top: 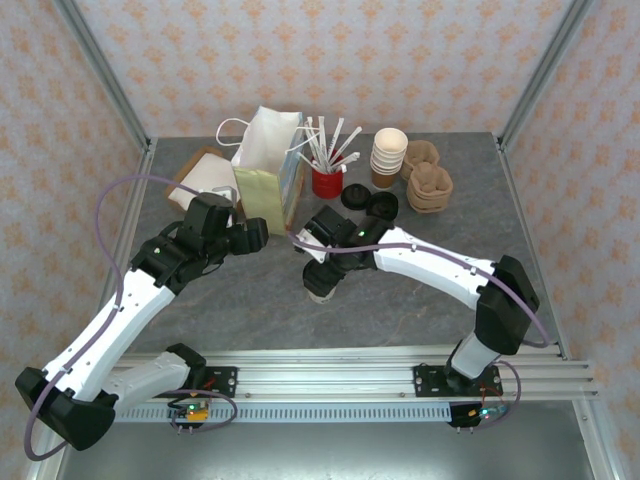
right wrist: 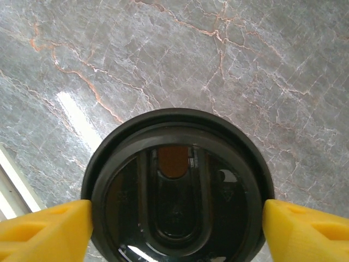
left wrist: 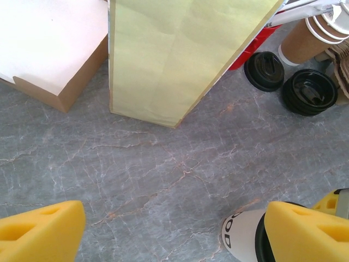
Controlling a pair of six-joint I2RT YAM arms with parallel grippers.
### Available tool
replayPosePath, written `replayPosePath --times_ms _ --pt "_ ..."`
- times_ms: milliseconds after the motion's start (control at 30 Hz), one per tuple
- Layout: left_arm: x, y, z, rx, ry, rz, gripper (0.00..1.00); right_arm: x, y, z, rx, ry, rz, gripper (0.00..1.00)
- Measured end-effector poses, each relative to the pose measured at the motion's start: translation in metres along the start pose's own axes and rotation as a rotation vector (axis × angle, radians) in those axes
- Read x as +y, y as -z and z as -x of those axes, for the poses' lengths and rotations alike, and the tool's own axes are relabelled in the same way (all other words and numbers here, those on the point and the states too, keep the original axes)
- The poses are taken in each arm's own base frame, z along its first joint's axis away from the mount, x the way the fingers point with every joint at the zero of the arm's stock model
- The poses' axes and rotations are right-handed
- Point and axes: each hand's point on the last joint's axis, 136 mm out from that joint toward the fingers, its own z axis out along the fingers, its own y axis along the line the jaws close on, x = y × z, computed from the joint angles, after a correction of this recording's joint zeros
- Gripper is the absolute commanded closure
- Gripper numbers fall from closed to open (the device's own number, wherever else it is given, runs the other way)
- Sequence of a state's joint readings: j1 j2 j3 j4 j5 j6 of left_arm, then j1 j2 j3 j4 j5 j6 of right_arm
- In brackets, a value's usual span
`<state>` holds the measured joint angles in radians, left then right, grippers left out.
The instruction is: Pack the takeout coffee
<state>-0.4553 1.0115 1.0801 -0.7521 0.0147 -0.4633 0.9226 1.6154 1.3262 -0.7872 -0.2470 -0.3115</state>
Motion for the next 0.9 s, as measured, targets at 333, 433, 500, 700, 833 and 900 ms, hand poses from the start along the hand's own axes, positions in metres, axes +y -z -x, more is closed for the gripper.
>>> replayPosePath --times_ms 333,433,500,700,833,900 --pt "-0.0007 0.0 -0.0004 0.002 0.0 -0.004 0.14 0.0016 0.0 -0.0003 0.004 0.017 -0.017 0.35" --pt "-0.0001 -0.0001 -0.0001 0.002 0.001 -0.003 0.14 0.0015 0.0 -0.0002 0.004 0.015 -0.027 0.4" --pt "0.001 -0.0002 0.0004 0.001 0.004 0.0 0.14 0.0012 0.0 -0.0003 0.004 0.01 -0.03 0.4" --pt "0.0023 -0.0003 0.0011 -0.001 0.007 0.004 0.14 0.0005 -0.0006 -0.0014 0.011 0.0 -0.041 0.42" --pt "0.0028 -0.0003 0.0012 -0.001 0.008 0.005 0.14 -0.0015 -0.002 -0.0008 0.024 0.001 -0.055 0.43" --pt "0.0029 -0.0004 0.0013 -0.001 0.009 0.005 0.14 -0.0022 -0.0026 0.0007 0.028 -0.003 -0.059 0.44"
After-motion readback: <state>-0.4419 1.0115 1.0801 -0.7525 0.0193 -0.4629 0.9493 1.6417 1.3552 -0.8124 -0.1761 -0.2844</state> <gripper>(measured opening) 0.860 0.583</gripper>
